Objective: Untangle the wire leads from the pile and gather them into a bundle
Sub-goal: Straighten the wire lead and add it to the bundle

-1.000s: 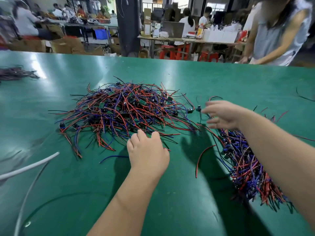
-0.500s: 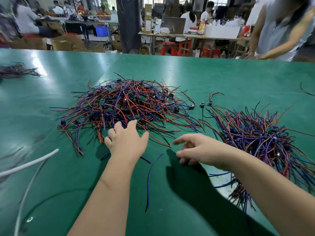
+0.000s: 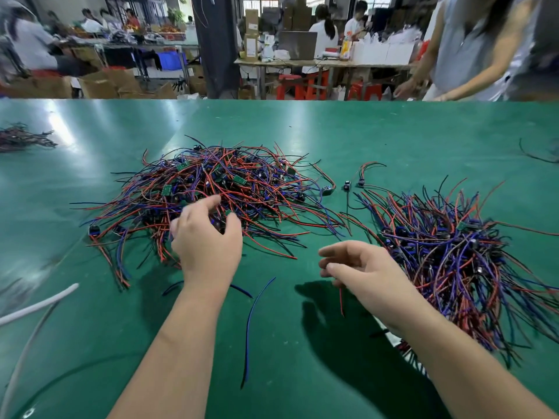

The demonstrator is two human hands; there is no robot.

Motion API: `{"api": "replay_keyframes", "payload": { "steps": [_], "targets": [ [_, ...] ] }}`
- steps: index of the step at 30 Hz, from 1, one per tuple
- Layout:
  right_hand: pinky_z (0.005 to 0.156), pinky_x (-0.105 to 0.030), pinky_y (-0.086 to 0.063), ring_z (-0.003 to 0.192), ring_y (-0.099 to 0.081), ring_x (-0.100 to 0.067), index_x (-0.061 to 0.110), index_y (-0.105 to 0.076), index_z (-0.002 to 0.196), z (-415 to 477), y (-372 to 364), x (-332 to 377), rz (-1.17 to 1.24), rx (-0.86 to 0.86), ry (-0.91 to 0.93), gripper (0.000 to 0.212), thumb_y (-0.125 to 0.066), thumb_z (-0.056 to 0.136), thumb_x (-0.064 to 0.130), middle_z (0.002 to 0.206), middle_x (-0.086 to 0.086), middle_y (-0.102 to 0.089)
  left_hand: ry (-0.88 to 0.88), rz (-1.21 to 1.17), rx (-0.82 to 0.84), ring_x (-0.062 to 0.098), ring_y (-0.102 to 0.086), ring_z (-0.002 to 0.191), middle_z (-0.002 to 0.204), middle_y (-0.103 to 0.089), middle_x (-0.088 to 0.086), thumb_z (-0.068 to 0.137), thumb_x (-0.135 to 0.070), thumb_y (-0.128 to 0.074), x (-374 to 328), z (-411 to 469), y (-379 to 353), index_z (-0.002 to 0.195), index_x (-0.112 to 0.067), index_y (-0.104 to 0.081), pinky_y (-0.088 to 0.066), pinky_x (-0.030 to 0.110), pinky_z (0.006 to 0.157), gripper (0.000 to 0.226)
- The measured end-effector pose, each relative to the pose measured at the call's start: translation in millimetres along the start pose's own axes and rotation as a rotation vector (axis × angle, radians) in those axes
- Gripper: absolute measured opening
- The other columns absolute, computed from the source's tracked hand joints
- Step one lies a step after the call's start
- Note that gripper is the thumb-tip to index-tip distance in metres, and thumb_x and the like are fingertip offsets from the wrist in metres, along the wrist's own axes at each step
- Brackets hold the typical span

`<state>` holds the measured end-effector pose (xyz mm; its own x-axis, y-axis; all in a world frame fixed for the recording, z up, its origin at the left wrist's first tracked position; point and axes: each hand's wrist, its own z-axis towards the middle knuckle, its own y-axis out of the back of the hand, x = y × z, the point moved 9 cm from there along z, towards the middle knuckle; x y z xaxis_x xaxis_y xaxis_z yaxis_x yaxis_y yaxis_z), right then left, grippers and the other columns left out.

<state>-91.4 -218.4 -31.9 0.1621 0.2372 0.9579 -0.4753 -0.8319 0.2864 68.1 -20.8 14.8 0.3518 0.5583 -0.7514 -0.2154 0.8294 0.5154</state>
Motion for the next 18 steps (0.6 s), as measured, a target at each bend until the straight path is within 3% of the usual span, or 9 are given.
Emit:
{"api": "replay_keyframes", "payload": {
  "steps": [2, 4, 6, 9, 11, 13, 16, 18],
  "targets": [
    [0.065, -0.021, -0.052, 0.079, -0.071, -0.017, 0.015, -0.069, 0.089, 0, 5, 4, 0.2, -0.021, -0.004, 0.024, -0.053, 0.09, -0.003, 0.081, -0.004, -0.074, -0.227, -0.206, -0.109, 0.007, -0.045, 0.101, 0.109, -0.061, -0.006, 0.084, -0.021, -0.061, -36, -11, 21, 0.109, -0.016, -0.064, -0.038, 0.036, 0.095, 0.026],
    [0.06, -0.021, -0.052, 0.074, -0.07, -0.02, 0.008, -0.067, 0.092, 1, 5, 6, 0.503, -0.012, -0.063, 0.021, -0.048, 0.095, 0.002, 0.081, -0.013, -0.072, -0.45, -0.321, -0.077, -0.003, -0.047, 0.097, 0.099, -0.06, -0.014, 0.082, -0.018, -0.061, -72, -30, 28, 0.102, -0.019, -0.066, -0.041, 0.03, 0.091, 0.021],
    [0.058, -0.021, -0.053, 0.074, -0.07, -0.02, 0.008, -0.063, 0.101, 2, 4, 9, 0.74, 0.025, -0.135, 0.022, -0.045, 0.097, 0.02, 0.088, -0.017, -0.071, -0.641, -0.374, 0.067, 0.005, -0.054, 0.096, 0.094, -0.063, -0.008, 0.081, -0.016, -0.061, -102, -56, 19, 0.096, -0.017, -0.071, -0.043, 0.027, 0.089, 0.018],
    [0.068, -0.026, -0.056, 0.082, -0.071, -0.021, 0.009, -0.056, 0.113, 2, 9, 19, 0.95, 0.099, -0.158, 0.05, -0.046, 0.081, 0.046, 0.102, -0.017, -0.071, -0.815, -0.391, 0.333, 0.016, -0.059, 0.087, 0.088, -0.067, -0.001, 0.077, -0.015, -0.064, -127, -97, -9, 0.085, -0.014, -0.073, -0.048, 0.032, 0.084, 0.013],
    [0.072, -0.029, -0.057, 0.086, -0.071, -0.022, 0.008, -0.056, 0.116, -1, 14, 23, 0.967, 0.106, -0.143, 0.051, -0.055, 0.075, 0.039, 0.107, -0.018, -0.07, -0.872, -0.368, 0.493, 0.021, -0.06, 0.085, 0.087, -0.068, 0.001, 0.073, -0.011, -0.068, -133, -121, -28, 0.08, -0.011, -0.074, -0.048, 0.036, 0.082, 0.009],
    [0.068, -0.026, -0.059, 0.084, -0.071, -0.021, 0.006, -0.06, 0.113, -4, 17, 25, 0.865, 0.114, -0.108, 0.046, -0.065, 0.069, 0.019, 0.104, -0.017, -0.071, -0.918, -0.317, 0.616, 0.025, -0.059, 0.085, 0.087, -0.067, 0.002, 0.072, -0.01, -0.069, -136, -140, -43, 0.079, -0.01, -0.073, -0.047, 0.038, 0.081, 0.009],
    [0.069, -0.023, -0.057, 0.083, -0.071, -0.02, 0.004, -0.067, 0.1, -8, 19, 24, 0.703, 0.091, -0.047, 0.04, -0.071, 0.06, 0.002, 0.096, -0.014, -0.072, -0.956, -0.275, 0.69, 0.024, -0.055, 0.082, 0.079, -0.063, -0.001, 0.074, -0.017, -0.067, -136, -153, -50, 0.076, -0.014, -0.071, -0.046, 0.038, 0.078, 0.006],
    [0.066, -0.019, -0.054, 0.08, -0.07, -0.016, 0.005, -0.068, 0.093, -7, 26, 25, 0.684, 0.008, -0.008, 0.035, -0.07, 0.058, 0.0, 0.087, -0.01, -0.073, -0.951, -0.225, 0.678, 0.024, -0.053, 0.073, 0.07, -0.059, 0.0, 0.079, -0.027, -0.06, -133, -151, -52, 0.067, -0.015, -0.065, -0.045, 0.039, 0.071, 0.017]
  ]
}}
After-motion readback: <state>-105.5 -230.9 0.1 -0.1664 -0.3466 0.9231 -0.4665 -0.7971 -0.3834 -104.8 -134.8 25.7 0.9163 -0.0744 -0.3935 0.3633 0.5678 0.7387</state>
